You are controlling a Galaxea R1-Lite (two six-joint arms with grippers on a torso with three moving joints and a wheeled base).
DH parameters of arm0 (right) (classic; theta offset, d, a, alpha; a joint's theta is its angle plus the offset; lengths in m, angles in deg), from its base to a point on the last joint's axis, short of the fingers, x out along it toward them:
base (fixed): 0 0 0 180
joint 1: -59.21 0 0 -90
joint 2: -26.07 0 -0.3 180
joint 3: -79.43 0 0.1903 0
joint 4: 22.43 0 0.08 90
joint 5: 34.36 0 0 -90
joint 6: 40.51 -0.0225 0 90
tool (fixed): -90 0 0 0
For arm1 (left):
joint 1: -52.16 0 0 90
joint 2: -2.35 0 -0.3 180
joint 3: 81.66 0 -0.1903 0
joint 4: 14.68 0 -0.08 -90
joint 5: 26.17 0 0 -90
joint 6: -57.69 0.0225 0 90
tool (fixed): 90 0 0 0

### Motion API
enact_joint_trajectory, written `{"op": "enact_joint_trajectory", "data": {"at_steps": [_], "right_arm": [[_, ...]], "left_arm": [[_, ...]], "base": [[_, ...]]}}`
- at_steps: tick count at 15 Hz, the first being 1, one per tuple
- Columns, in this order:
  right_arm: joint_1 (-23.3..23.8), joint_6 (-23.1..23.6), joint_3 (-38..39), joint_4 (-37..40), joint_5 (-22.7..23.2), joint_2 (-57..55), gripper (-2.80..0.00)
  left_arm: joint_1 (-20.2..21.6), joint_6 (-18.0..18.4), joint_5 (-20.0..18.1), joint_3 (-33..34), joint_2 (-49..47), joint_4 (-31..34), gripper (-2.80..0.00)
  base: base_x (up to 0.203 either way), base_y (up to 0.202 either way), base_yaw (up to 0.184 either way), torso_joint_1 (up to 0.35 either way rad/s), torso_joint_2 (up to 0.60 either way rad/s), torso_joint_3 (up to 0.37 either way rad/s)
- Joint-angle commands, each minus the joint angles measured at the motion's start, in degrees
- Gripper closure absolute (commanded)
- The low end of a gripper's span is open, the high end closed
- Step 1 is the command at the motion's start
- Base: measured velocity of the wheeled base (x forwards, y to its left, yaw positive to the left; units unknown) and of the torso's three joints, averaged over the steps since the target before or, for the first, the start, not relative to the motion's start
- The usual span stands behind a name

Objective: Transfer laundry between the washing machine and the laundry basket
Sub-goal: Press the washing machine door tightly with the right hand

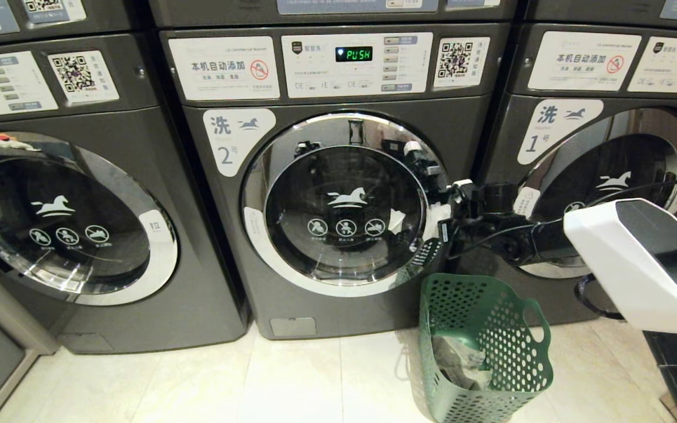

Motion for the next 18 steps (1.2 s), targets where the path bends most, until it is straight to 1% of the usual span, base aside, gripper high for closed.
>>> {"op": "enact_joint_trajectory", "data": {"at_steps": [1, 2, 4, 7, 9, 12, 14, 16, 18], "right_arm": [[0.14, -0.06, -5.87, -0.13, 0.14, -5.20, 0.00], [0.26, -0.05, -7.43, -0.13, 0.39, -6.75, 0.00], [0.49, -0.13, -7.65, -1.12, 0.67, -8.14, 0.00], [0.49, 0.19, -7.62, -12.22, 0.26, -11.01, 0.00], [0.62, -0.01, -7.65, -15.72, 0.07, -12.89, 0.00], [1.19, -0.12, -7.65, -21.61, 0.02, -15.53, 0.00], [1.28, -0.13, -7.68, -23.54, -0.03, -16.56, 0.00], [1.19, -1.79, -7.74, -24.81, -0.02, -16.75, 0.00], [1.11, -2.09, -7.83, -26.12, -0.03, -16.84, 0.00]], "left_arm": [[0.04, 0.16, -0.01, 3.13, 5.16, -0.15, 0.00], [0.04, 0.21, 0.04, 4.00, 5.30, -0.73, 0.00], [0.04, 0.34, 0.04, 4.52, 5.31, -0.72, 0.00], [0.04, 0.65, -0.12, 7.16, 5.31, -1.76, 0.00], [0.04, 2.41, -0.04, 8.59, 5.31, -4.61, 0.00], [0.04, 2.71, 0.36, 9.50, 5.31, -6.17, 0.00], [0.04, 2.71, 1.72, 9.68, 5.31, -6.17, 0.00], [0.04, 2.80, 1.72, 9.76, 5.31, -6.25, 0.00], [0.04, 2.80, 1.72, 10.11, 5.31, -6.17, 0.00]], "base": [[0.000, 0.000, 0.000, 0.000, 0.00, 0.000], [0.000, 0.000, 0.000, 0.000, 0.00, 0.000], [0.000, 0.000, 0.000, 0.000, 0.00, 0.000], [0.000, 0.000, 0.000, 0.000, 0.00, 0.000], [0.000, 0.000, 0.000, 0.000, 0.00, 0.000], [0.000, 0.000, 0.000, 0.000, 0.00, 0.000], [0.000, 0.000, 0.000, 0.000, 0.00, 0.000], [0.000, 0.000, 0.000, 0.000, 0.00, 0.000], [0.000, 0.000, 0.000, 0.000, 0.00, 0.000]]}}
